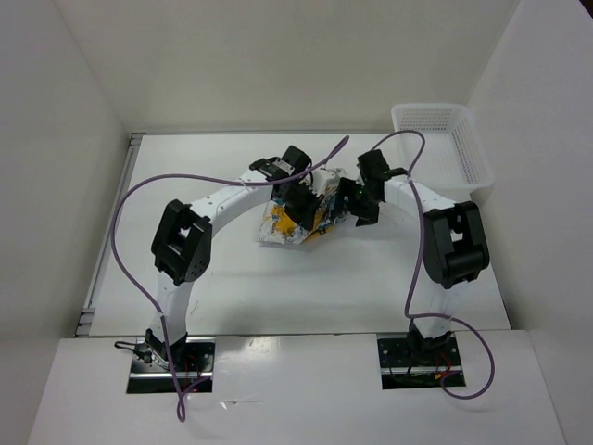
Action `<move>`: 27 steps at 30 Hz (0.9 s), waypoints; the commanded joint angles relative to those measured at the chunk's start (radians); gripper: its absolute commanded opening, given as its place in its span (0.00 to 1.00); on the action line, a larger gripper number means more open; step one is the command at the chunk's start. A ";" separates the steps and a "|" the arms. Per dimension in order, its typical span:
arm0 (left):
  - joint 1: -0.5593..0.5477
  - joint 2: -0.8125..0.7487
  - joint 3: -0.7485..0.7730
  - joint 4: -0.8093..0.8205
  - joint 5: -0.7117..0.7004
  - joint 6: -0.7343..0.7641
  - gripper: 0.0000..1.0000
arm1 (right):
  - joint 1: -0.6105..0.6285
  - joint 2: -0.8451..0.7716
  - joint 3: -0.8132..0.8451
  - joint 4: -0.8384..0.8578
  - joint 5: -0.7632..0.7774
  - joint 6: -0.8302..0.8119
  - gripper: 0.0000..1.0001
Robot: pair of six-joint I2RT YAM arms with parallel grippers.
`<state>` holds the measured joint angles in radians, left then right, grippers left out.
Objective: Fold and stack the shorts
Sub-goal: Fold the shorts
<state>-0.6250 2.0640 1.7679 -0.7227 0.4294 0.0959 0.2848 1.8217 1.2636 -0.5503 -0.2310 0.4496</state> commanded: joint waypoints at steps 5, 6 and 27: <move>-0.012 0.013 0.050 0.032 0.163 -0.035 0.34 | -0.113 -0.067 0.149 -0.186 0.133 -0.179 0.91; -0.021 0.013 0.050 0.032 0.179 -0.035 0.35 | -0.127 -0.076 0.166 -0.195 0.143 -0.180 0.91; 0.260 -0.125 -0.160 0.114 0.026 -0.062 0.53 | 0.050 0.057 0.361 0.085 -0.013 -0.082 0.04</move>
<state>-0.3370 1.9018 1.7046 -0.6422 0.5888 0.0677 0.2970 1.8378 1.5887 -0.5240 -0.1886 0.3508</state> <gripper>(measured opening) 0.535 0.047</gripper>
